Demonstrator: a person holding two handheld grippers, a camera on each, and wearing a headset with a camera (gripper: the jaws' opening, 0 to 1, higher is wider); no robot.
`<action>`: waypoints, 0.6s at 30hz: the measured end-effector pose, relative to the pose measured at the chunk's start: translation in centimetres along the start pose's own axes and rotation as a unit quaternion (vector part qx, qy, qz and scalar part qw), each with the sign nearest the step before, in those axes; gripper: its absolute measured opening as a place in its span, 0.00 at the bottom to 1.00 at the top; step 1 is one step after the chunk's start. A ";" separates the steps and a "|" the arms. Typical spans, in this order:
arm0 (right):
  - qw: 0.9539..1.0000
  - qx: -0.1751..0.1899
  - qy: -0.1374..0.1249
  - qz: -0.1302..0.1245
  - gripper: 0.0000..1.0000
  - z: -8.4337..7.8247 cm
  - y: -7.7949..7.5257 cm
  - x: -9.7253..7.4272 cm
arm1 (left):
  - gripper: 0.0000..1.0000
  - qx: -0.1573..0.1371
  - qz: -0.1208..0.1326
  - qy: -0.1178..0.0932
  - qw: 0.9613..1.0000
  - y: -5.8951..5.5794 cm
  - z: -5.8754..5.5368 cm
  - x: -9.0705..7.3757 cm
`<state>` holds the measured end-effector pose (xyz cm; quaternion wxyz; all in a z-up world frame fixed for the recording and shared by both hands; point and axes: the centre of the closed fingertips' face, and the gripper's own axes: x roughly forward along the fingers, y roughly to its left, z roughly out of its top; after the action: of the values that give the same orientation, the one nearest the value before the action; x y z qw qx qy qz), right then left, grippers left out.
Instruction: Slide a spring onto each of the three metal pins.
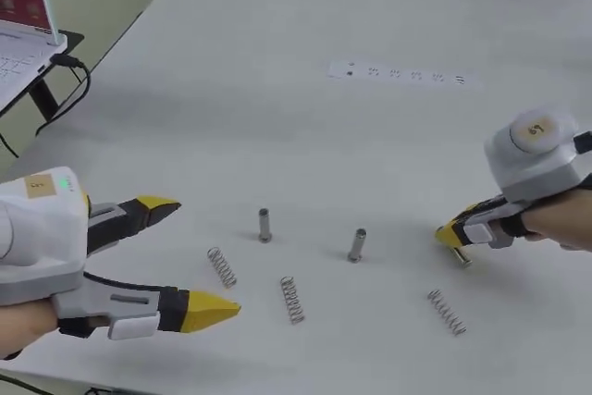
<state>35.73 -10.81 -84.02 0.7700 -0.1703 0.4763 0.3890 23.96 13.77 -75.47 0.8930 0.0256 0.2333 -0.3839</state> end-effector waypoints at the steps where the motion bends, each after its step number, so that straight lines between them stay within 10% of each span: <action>1: 1.000 0.004 0.006 -0.004 0.16 -0.2 -0.2 0.1 | 0.88 -0.001 0.002 -0.001 1.000 0.1 0.0 0.0; 18: 0.999 0.033 0.024 -0.013 0.08 -0.7 -1.0 1.2 | 0.88 -0.008 0.010 -0.004 1.000 0.3 -0.1 -0.3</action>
<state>36.32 -11.35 -85.49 0.7685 -0.1603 0.5047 0.3593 23.95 14.26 -75.48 0.8981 0.0195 0.2324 -0.3729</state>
